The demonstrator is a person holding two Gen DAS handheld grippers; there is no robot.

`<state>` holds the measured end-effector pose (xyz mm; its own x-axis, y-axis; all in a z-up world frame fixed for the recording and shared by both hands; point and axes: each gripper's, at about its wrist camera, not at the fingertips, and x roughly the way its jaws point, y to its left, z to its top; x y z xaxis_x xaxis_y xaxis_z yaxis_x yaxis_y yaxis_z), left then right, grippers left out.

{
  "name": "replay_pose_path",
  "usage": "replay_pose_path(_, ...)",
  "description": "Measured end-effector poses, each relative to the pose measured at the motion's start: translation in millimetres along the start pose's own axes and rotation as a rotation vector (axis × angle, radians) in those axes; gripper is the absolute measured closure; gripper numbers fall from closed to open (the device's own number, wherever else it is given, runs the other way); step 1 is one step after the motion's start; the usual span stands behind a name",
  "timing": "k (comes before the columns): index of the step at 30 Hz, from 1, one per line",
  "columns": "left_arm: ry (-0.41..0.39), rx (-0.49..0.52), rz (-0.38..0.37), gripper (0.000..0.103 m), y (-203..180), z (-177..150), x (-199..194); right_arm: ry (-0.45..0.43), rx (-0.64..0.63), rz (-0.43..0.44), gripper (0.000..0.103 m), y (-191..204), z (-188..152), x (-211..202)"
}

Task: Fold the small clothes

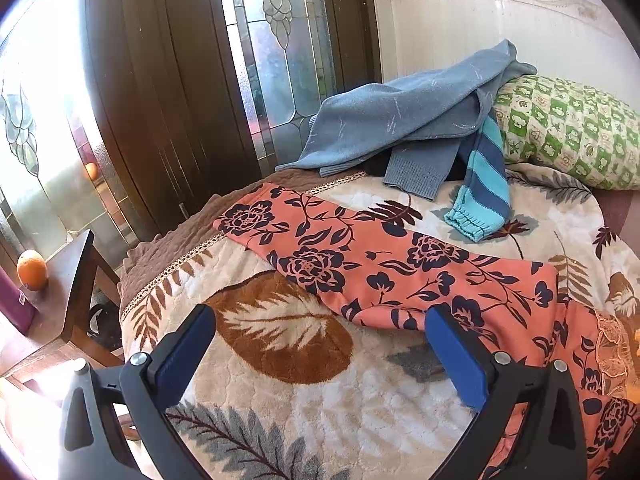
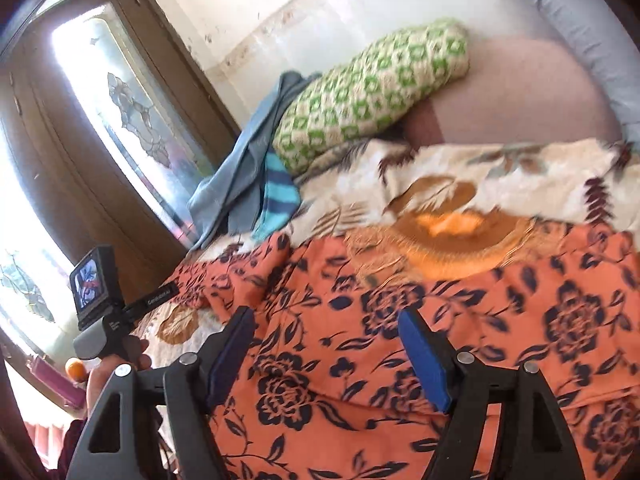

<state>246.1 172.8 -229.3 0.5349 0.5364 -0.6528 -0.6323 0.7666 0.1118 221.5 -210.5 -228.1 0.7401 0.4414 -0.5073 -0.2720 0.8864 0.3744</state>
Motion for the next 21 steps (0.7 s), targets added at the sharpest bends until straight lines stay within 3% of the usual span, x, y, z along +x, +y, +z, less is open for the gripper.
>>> replay_pose_path(5, -0.002, 0.000, -0.005, 0.000, -8.8, -2.0, -2.6, -0.106, 0.047, -0.145, 0.022, -46.9, -14.3, -27.8)
replay_pose_path(10, -0.016, 0.034, -0.024, 0.000, -24.6, -4.8, -8.2, -0.027, 0.152, -0.188, 0.022, -83.5, -20.6, -13.3)
replay_pose_path(21, -0.019, 0.070, -0.062, 0.000, -37.6, -3.1, -11.4, -0.020, 0.074, -0.300, 0.022, -88.6, -20.0, 7.7)
